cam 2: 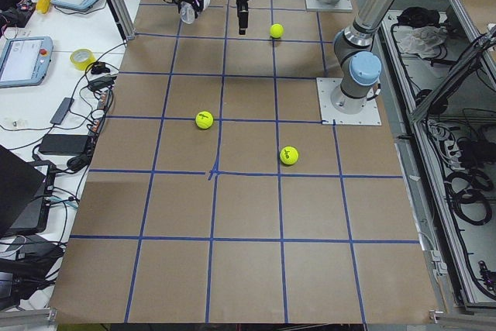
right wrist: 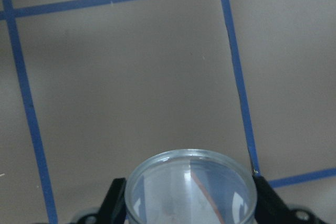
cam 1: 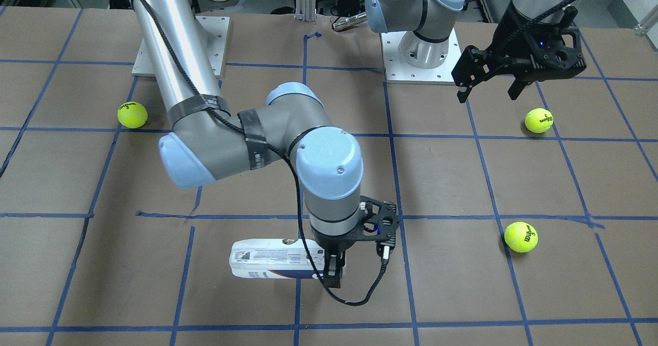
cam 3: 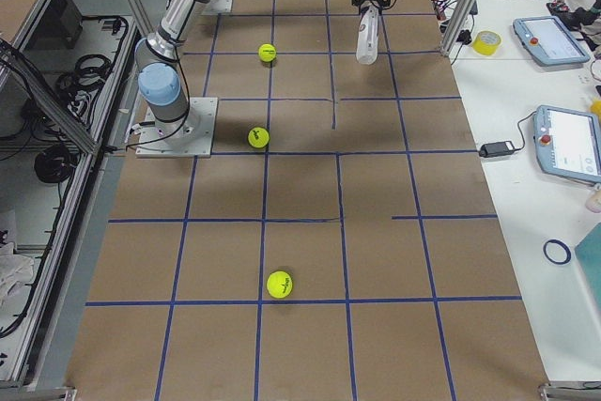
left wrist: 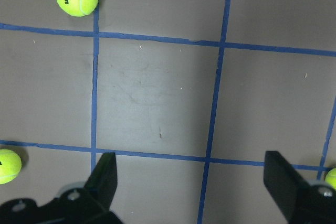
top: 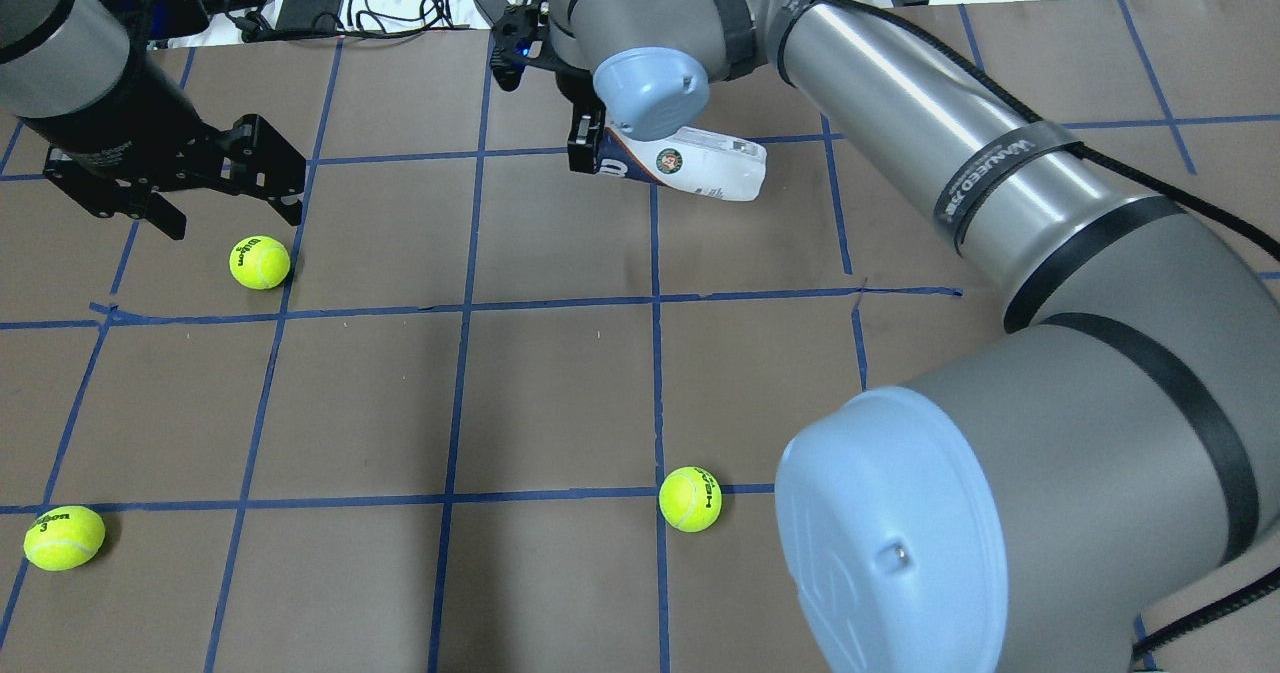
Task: Lift up tennis ball bucket
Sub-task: 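Carry the can with the right gripper toward the left arm's side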
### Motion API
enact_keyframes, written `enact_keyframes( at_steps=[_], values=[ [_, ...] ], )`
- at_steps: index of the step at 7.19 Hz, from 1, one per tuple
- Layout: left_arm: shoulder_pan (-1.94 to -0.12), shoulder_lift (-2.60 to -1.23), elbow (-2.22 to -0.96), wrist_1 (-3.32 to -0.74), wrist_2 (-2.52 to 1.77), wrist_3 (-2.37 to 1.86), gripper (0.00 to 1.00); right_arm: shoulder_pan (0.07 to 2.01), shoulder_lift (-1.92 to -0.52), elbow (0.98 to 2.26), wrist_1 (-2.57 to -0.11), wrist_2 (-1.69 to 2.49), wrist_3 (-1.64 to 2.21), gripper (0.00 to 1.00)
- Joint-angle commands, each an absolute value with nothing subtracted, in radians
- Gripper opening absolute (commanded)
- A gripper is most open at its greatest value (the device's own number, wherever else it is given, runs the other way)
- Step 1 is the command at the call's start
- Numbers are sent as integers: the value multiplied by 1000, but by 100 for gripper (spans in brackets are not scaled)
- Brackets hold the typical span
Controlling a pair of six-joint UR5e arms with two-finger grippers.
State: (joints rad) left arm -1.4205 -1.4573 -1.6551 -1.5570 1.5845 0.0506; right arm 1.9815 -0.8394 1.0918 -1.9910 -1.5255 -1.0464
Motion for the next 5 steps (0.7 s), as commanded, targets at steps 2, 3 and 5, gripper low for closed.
enact_keyframes(
  at_steps=[2, 3, 5],
  values=[
    [-1419, -1457, -1655, -1557, 1585, 51, 100, 2055, -819, 1190, -2115, -1522, -1104, 37],
    [-1419, -1456, -1655, -1557, 1585, 51, 100, 2056, -819, 1210, -2129, -1519, -1101, 58],
    [-1419, -1456, -1655, -1557, 1585, 51, 100, 2051, -827, 1210, -2169, -1532, -1115, 100]
  ],
)
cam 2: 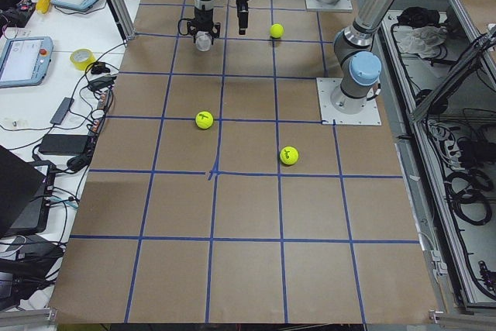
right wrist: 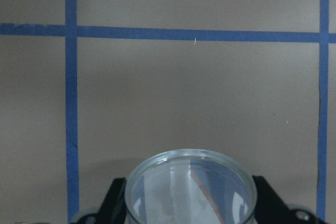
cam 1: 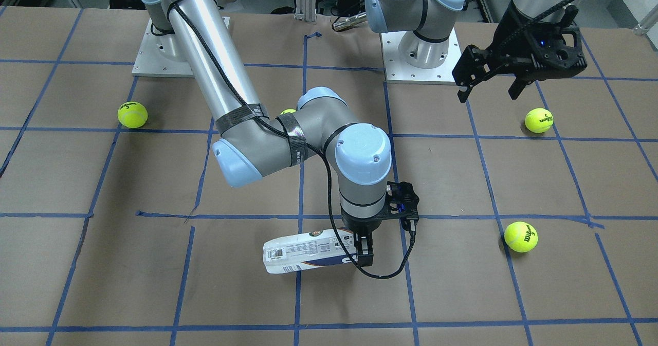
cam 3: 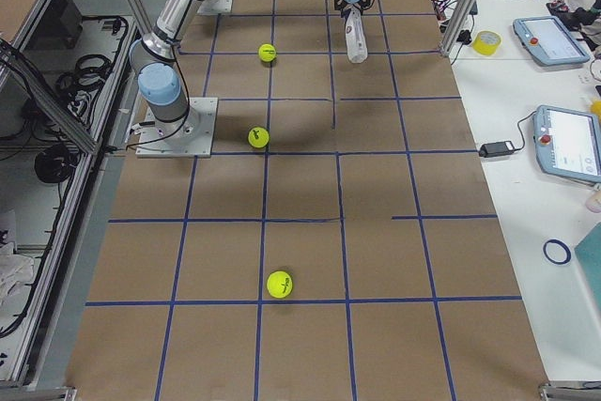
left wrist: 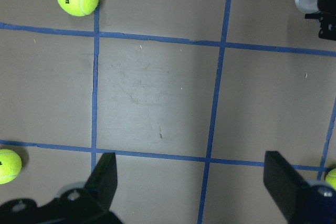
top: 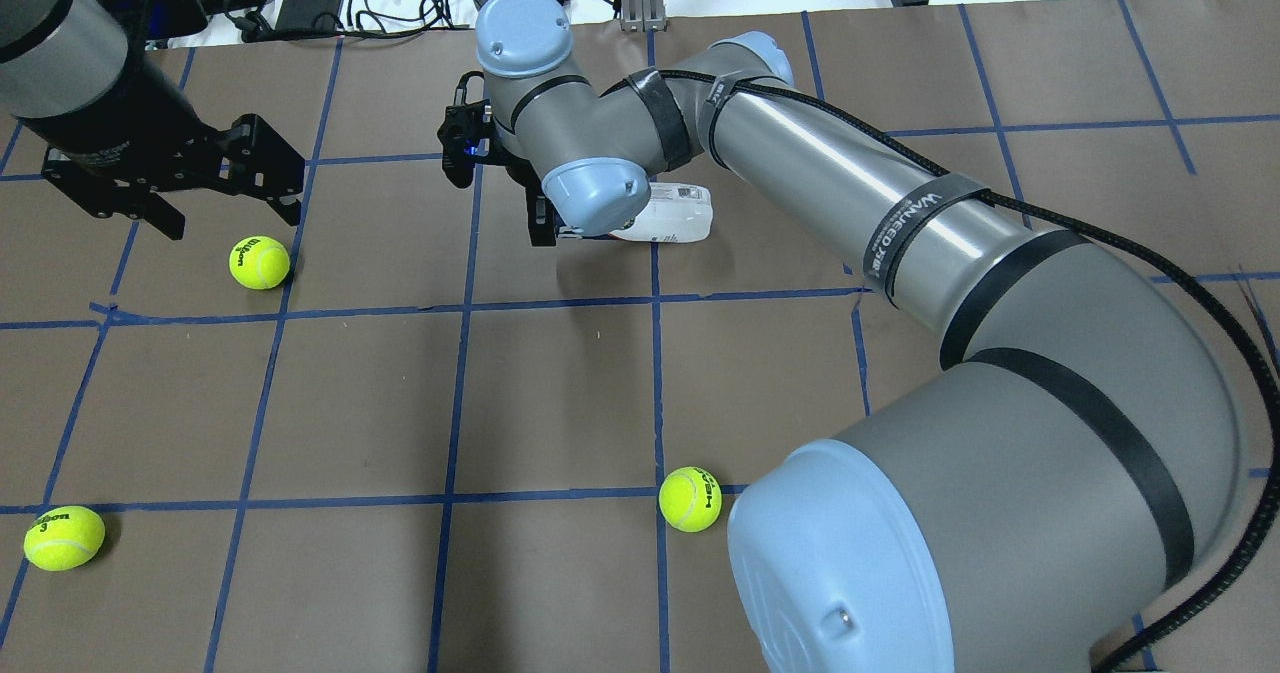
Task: Lift up tennis ball bucket
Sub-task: 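Carry the can with the right gripper toward the left arm's side, then lay the can on its side, open the right gripper, withdraw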
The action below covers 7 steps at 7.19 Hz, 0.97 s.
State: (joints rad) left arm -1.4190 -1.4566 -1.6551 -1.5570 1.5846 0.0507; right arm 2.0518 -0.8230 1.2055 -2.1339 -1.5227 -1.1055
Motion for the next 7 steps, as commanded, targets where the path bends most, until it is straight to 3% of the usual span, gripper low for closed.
enact_keyframes(
  at_steps=[1, 2, 6, 7],
  values=[
    [-1419, -1456, -1655, -1557, 1594, 52, 100, 2045, -839, 1194, -2174, -1528, -1080, 100],
    [-1419, -1456, -1655, -1557, 1607, 52, 100, 1973, -891, 1189, -2143, -1525, -1001, 100],
    [-1416, -1474, -1649, -1554, 1608, 52, 100, 1800, -1210, 1223, -1578, -1489, -927, 100],
    [-1414, -1485, -1657, -1546, 1599, 52, 100, 1736, -1265, 1223, -1560, -1488, -892, 100]
  ],
)
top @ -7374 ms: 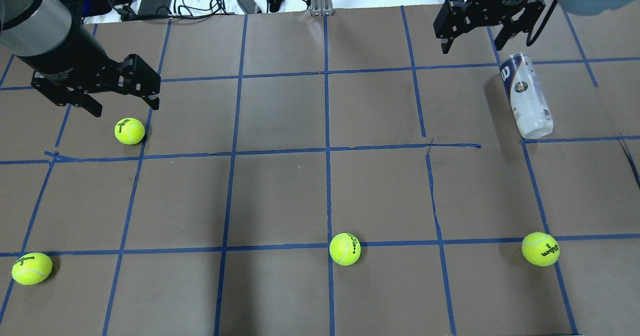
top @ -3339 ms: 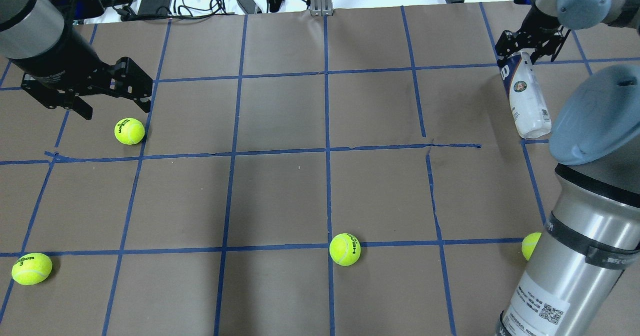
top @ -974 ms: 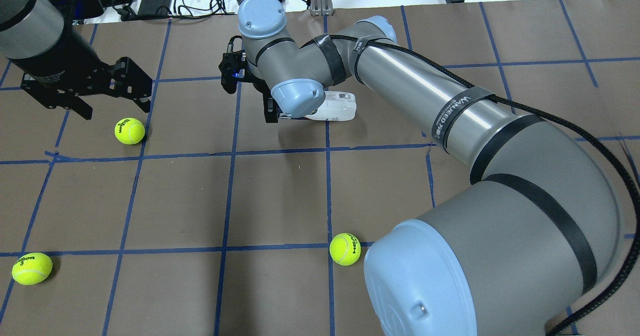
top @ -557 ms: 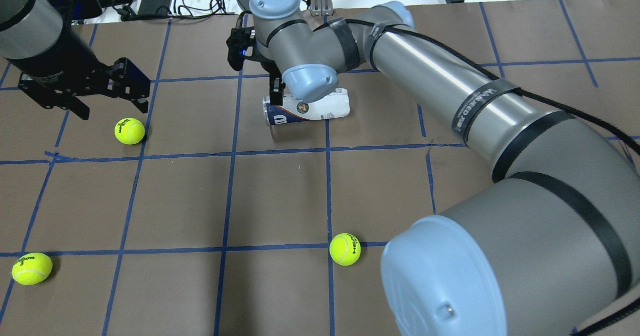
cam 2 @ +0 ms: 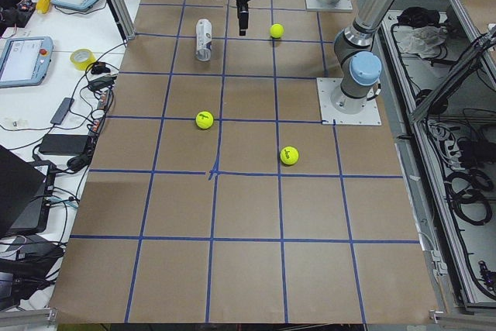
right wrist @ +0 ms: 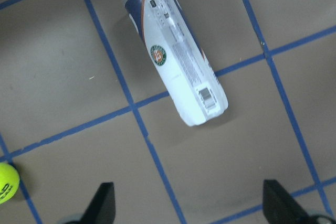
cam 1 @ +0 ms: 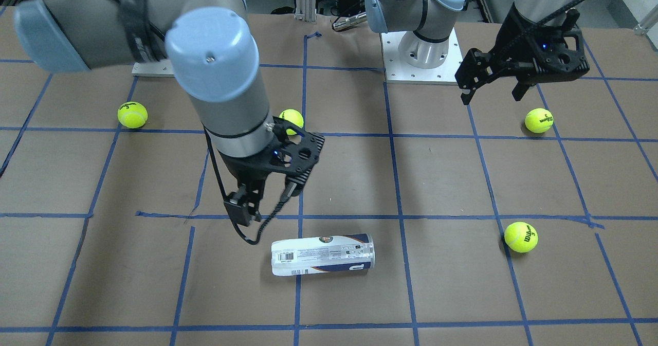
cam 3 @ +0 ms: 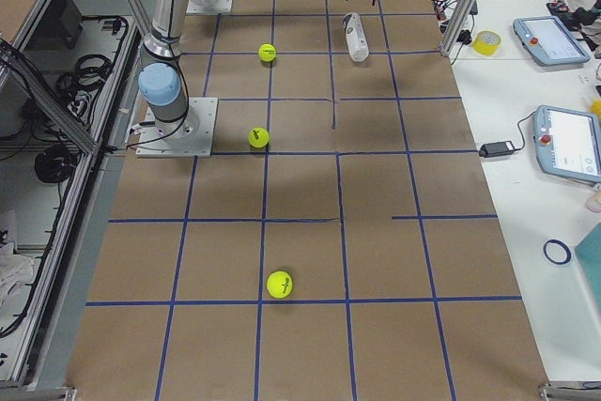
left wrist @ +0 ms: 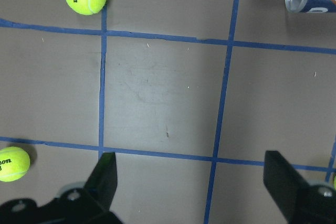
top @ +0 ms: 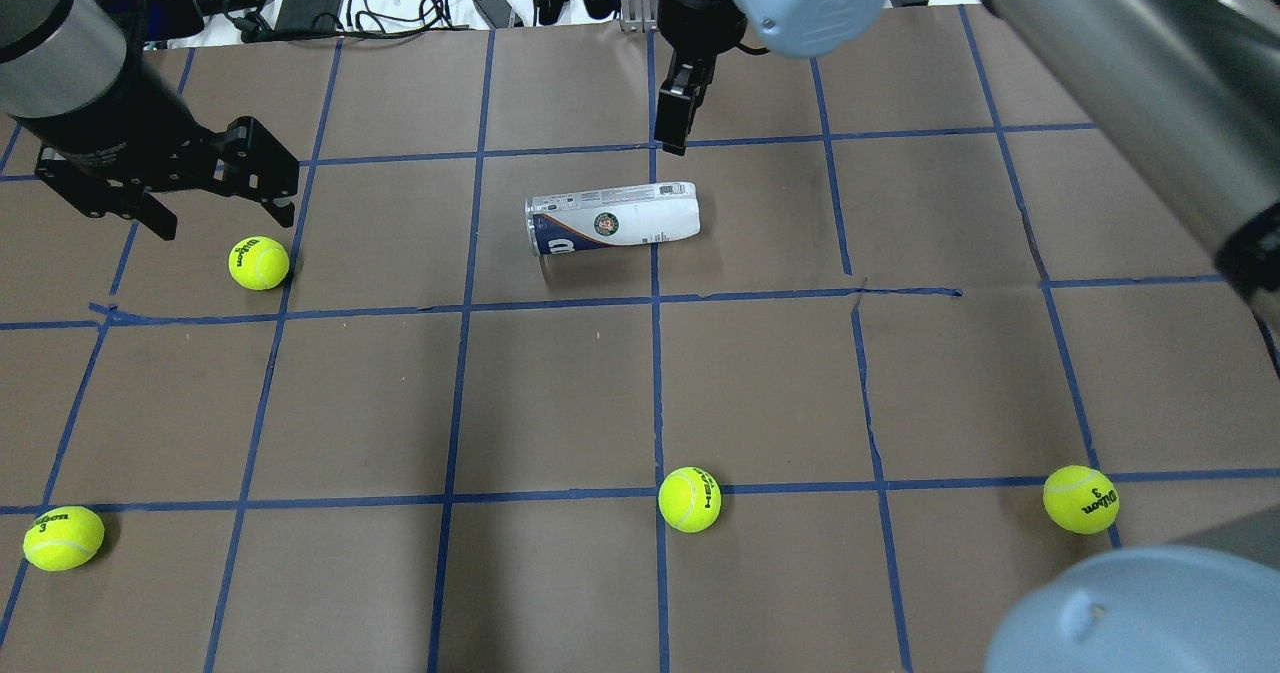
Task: Lift up tennis ball bucket
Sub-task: 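Lay the can on its side, open the right gripper, withdraw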
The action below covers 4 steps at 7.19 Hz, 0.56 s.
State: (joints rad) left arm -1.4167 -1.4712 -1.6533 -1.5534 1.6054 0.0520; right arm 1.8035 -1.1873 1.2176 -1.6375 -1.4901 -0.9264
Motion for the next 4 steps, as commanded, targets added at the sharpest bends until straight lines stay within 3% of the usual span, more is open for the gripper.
enact_keyframes(
  at_steps=[1, 4],
  values=[
    [-1413, -1521, -1657, -1534, 1573, 51, 100, 1691, -1314, 1224, -1559, -1486, -812, 100],
    [-1428, -1670, -1657, -1332, 1192, -133, 99, 1674, -1394, 1247, -1433, -1506, -588, 100]
  ],
)
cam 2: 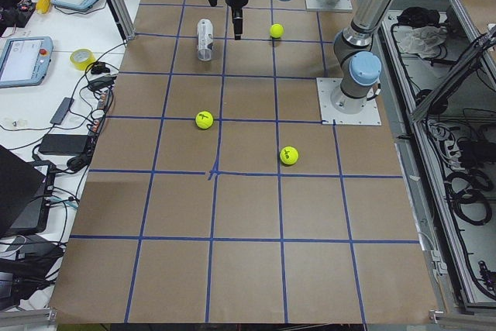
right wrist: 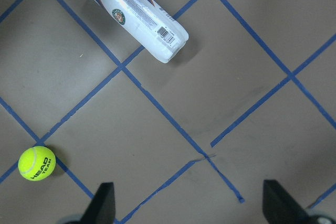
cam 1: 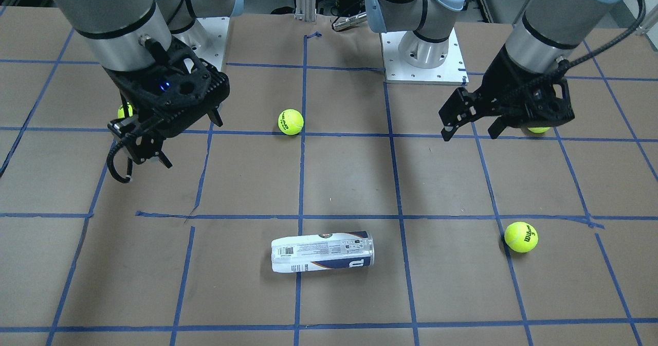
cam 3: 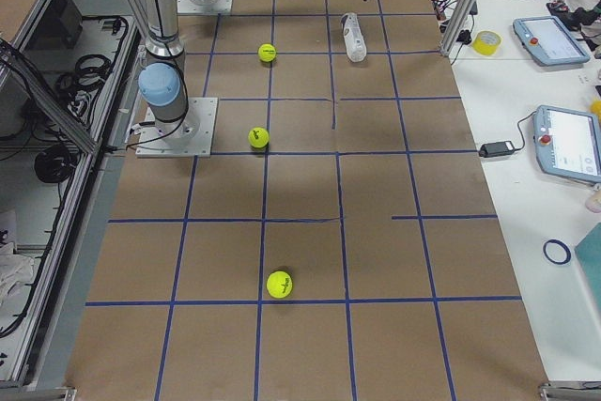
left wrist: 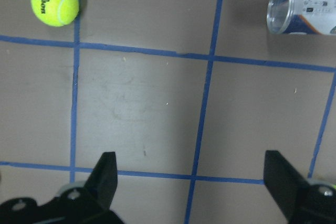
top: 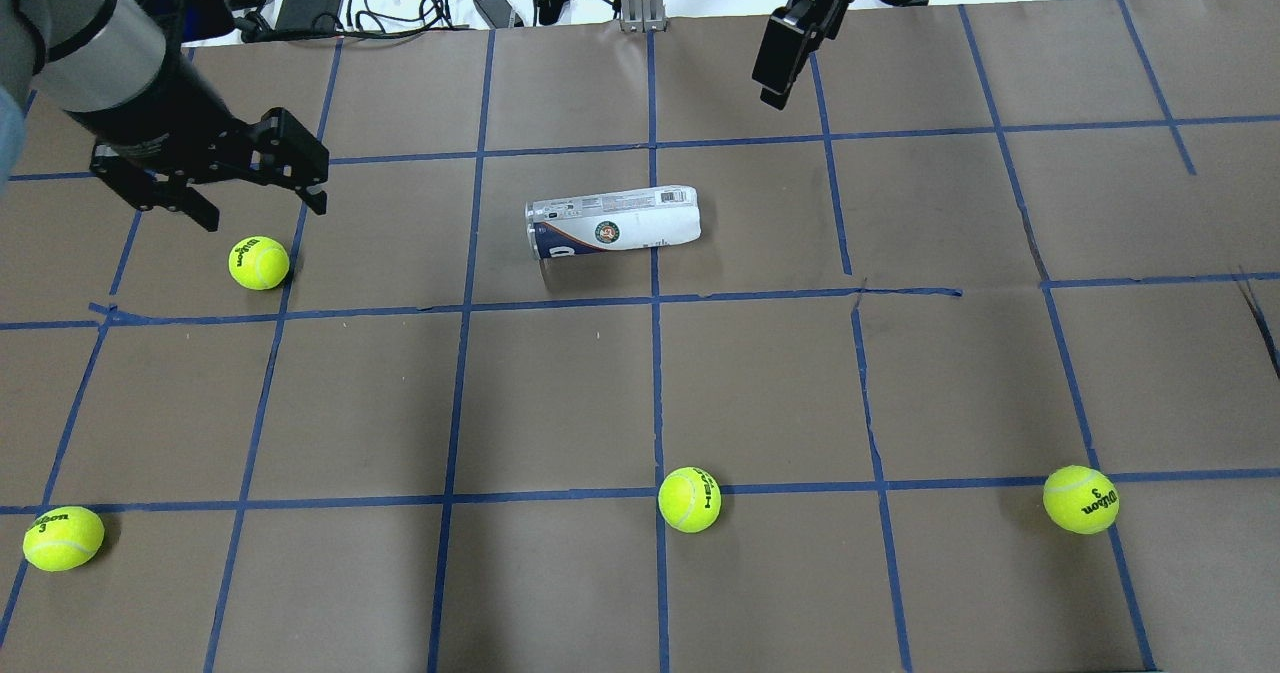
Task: Lift up tennis ball bucket
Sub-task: 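Move the left gripper toward the can's closed end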
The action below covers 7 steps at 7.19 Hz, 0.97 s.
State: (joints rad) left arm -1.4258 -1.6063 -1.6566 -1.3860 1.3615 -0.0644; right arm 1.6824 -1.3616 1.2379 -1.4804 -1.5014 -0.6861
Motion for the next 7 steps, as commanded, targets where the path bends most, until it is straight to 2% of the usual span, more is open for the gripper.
enact_keyframes(
  at_steps=[1, 5, 7],
  values=[
    [-1428, -1743, -1661, -1193, 1110, -170, 97, 1652, -1414, 1253, -1428, -1509, -563, 100],
    [-1468, -1998, -1686, -811, 1040, -184, 100, 1603, -1456, 1256, -1433, -1508, -96, 100],
    [-1509, -2066, -1684, -720, 1040, -183, 100, 1603, -1485, 1264, -1413, -1525, -64, 100]
  ],
)
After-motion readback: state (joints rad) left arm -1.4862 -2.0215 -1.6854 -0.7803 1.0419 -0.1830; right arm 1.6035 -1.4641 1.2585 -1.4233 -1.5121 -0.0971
